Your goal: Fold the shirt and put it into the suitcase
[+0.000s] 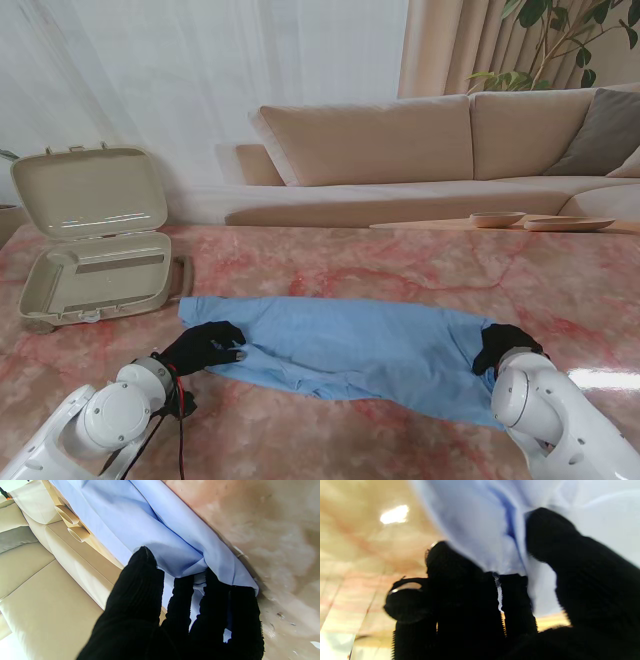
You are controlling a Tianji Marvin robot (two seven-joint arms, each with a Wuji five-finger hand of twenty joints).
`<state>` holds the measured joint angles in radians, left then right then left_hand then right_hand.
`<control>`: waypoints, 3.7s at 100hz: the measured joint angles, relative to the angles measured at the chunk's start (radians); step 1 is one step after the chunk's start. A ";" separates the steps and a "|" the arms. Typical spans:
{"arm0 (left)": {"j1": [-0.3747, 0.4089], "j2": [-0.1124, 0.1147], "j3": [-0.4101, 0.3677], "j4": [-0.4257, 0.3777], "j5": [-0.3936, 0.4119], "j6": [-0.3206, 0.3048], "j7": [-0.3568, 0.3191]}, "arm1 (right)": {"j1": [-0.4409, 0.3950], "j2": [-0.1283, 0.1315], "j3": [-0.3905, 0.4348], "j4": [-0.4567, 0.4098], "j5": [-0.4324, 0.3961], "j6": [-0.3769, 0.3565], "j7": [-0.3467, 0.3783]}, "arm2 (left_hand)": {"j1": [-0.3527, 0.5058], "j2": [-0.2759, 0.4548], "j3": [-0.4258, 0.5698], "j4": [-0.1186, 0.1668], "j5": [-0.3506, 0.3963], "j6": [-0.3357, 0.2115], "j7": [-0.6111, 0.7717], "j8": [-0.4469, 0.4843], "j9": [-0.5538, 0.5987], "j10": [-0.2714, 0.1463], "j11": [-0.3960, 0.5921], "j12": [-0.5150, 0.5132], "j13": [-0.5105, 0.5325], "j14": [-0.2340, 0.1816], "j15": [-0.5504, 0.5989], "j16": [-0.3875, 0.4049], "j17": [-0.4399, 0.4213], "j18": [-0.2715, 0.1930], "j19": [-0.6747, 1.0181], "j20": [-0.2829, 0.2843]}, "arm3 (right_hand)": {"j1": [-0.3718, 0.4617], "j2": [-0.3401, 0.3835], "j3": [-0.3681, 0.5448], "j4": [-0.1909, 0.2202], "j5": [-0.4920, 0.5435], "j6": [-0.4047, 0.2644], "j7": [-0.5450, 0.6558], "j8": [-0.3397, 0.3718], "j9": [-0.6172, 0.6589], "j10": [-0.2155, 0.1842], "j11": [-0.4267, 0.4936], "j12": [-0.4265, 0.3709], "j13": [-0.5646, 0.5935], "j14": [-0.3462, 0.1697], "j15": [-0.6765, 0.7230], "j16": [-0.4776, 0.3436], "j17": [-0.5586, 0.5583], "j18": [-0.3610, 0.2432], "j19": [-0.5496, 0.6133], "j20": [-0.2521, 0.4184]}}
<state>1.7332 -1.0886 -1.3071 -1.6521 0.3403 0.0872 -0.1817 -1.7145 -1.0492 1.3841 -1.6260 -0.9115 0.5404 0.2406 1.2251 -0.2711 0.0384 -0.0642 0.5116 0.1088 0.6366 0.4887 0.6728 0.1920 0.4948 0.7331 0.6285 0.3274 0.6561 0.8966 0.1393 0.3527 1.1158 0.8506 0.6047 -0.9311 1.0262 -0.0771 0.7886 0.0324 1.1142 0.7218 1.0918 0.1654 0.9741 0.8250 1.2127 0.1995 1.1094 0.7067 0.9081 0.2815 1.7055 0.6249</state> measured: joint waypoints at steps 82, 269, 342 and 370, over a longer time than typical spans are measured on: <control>-0.001 -0.001 0.000 0.003 -0.005 0.001 0.003 | 0.052 0.054 -0.041 -0.039 0.019 0.051 0.236 | 0.000 0.000 0.000 0.000 0.001 0.001 0.000 -0.008 0.001 0.000 0.000 0.005 0.000 0.000 0.011 0.007 0.001 0.000 0.001 0.007 | -0.048 0.200 -0.294 0.017 0.052 0.290 -0.348 0.151 -0.321 0.160 -0.136 -0.023 -0.205 0.041 -0.113 -0.010 -0.222 0.005 -0.099 0.060; 0.002 0.004 -0.039 0.036 -0.016 -0.032 -0.008 | 0.033 -0.024 0.152 -0.105 0.396 -0.012 0.018 | 0.000 0.000 0.000 0.000 0.006 0.010 0.013 -0.008 0.009 0.001 0.000 0.012 0.016 -0.014 0.079 0.038 -0.011 -0.014 0.094 0.018 | 0.150 -0.132 0.172 0.267 0.129 0.167 0.098 0.060 0.045 0.077 -0.124 -0.025 0.059 -0.002 0.161 0.058 0.147 0.019 -0.183 -0.459; -0.119 0.003 0.080 0.133 -0.104 -0.110 -0.027 | 0.085 -0.028 0.133 -0.218 0.485 -0.004 -0.010 | 0.000 0.000 0.000 0.000 0.006 0.010 0.013 -0.008 0.009 0.010 0.000 0.012 0.008 -0.013 0.069 0.018 -0.012 -0.056 0.165 0.002 | 0.150 -0.132 0.172 0.308 0.129 0.177 0.098 0.085 0.045 0.079 -0.119 -0.013 0.059 -0.002 0.186 0.062 0.141 0.021 -0.230 -0.473; -0.169 -0.005 0.131 0.178 -0.144 -0.135 -0.017 | 0.139 -0.034 0.062 -0.251 0.545 0.013 -0.035 | 0.000 0.000 0.000 0.000 0.006 0.010 0.013 -0.008 0.009 0.010 0.000 0.012 0.001 -0.011 0.057 0.017 -0.012 -0.072 0.187 0.002 | 0.151 -0.132 0.172 0.308 0.129 0.177 0.098 0.085 0.045 0.080 -0.113 -0.013 0.059 -0.002 0.192 0.062 0.141 0.022 -0.222 -0.484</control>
<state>1.5639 -1.0935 -1.1764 -1.4740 0.1960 -0.0480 -0.1989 -1.5756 -1.0832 1.4460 -1.8775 -0.3663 0.5533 0.2053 1.2251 -0.2713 0.0384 -0.0641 0.5181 0.1191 0.6500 0.4803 0.6815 0.2025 0.4948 0.7447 0.6296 0.3167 0.7134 0.9137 0.1269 0.2803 1.3026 0.8523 0.7553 -1.0635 1.1987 0.2309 0.9175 0.2094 1.2121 0.8066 1.1368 0.2451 0.8616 0.8119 1.2720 0.1978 1.3011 0.7683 1.0488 0.3032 1.4835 0.1414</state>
